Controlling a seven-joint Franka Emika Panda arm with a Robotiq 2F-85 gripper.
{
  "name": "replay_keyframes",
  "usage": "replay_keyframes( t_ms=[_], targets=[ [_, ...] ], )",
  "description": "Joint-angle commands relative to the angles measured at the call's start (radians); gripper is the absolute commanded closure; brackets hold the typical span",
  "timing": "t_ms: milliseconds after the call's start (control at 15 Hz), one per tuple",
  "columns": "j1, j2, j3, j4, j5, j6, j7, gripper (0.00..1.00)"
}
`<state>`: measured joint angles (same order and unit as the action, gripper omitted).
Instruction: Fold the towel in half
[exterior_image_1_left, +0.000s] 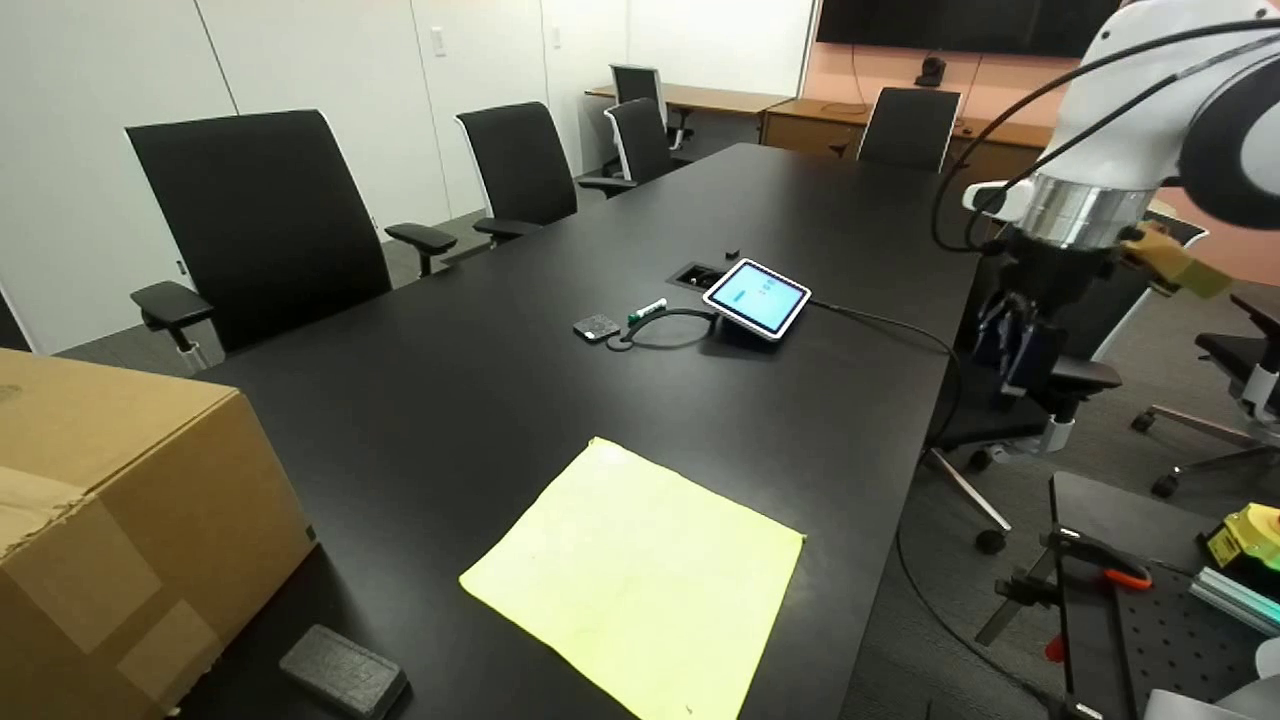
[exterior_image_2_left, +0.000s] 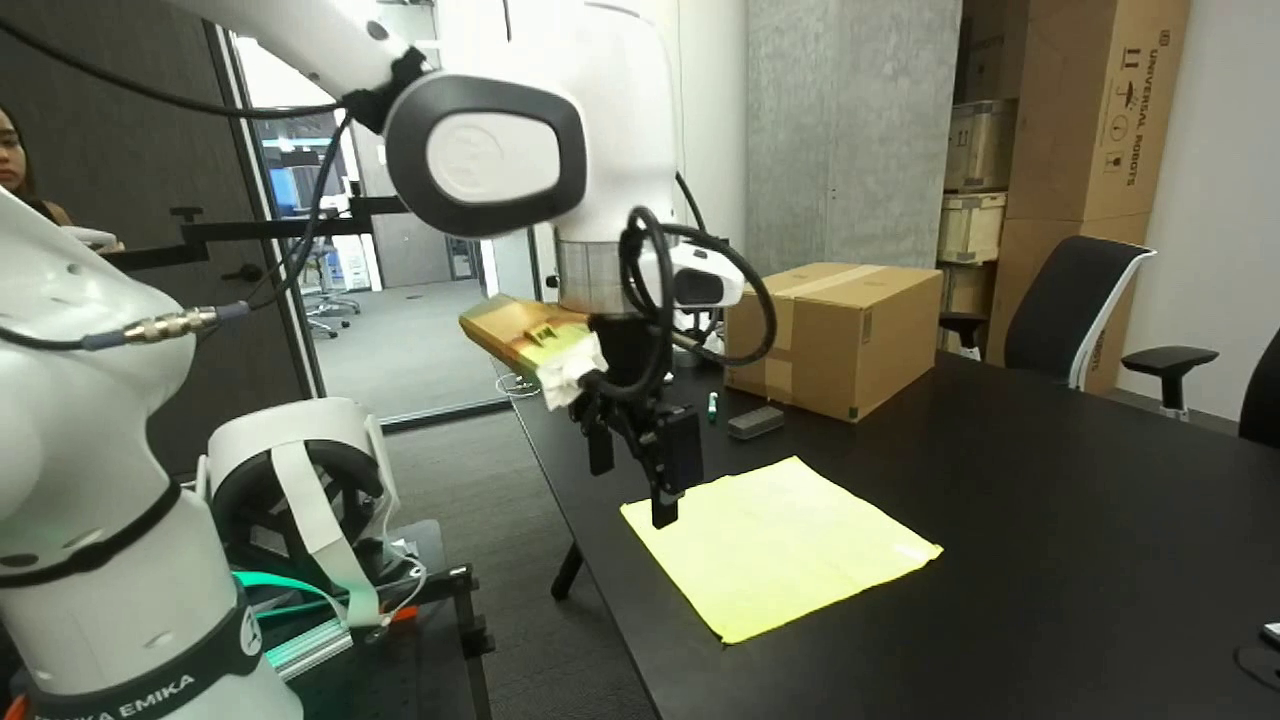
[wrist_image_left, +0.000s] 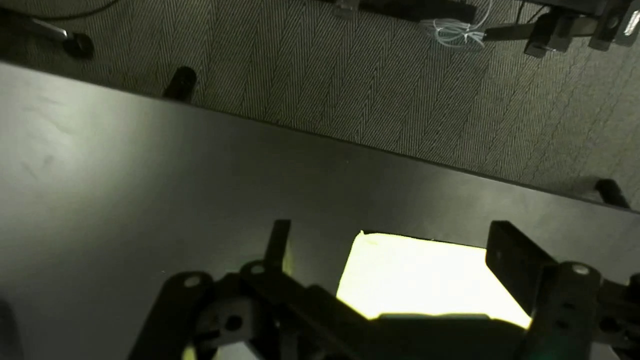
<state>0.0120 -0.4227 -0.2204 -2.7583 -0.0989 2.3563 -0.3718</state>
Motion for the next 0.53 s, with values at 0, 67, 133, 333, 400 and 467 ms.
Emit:
replay_keyframes(
  t_ms=[0, 67, 133, 333, 400, 467],
  targets=[
    [0.076, 0.215, 0.014, 0.040, 0.051, 0.214, -0.154, 0.00],
    [0.092, 0.263, 0.013, 0.052, 0.067, 0.257, -0.208, 0.00],
    [0.107, 0.305, 0.015, 0.062, 0.089, 0.304, -0.265, 0.00],
    [0.117, 0.438, 0.061, 0.117, 0.224, 0.371, -0.321, 0.00],
    [0.107, 0.485, 0.090, 0.143, 0.263, 0.384, -0.304, 0.00],
    [0.095, 0.547, 0.122, 0.178, 0.287, 0.401, -0.241, 0.00]
  ],
)
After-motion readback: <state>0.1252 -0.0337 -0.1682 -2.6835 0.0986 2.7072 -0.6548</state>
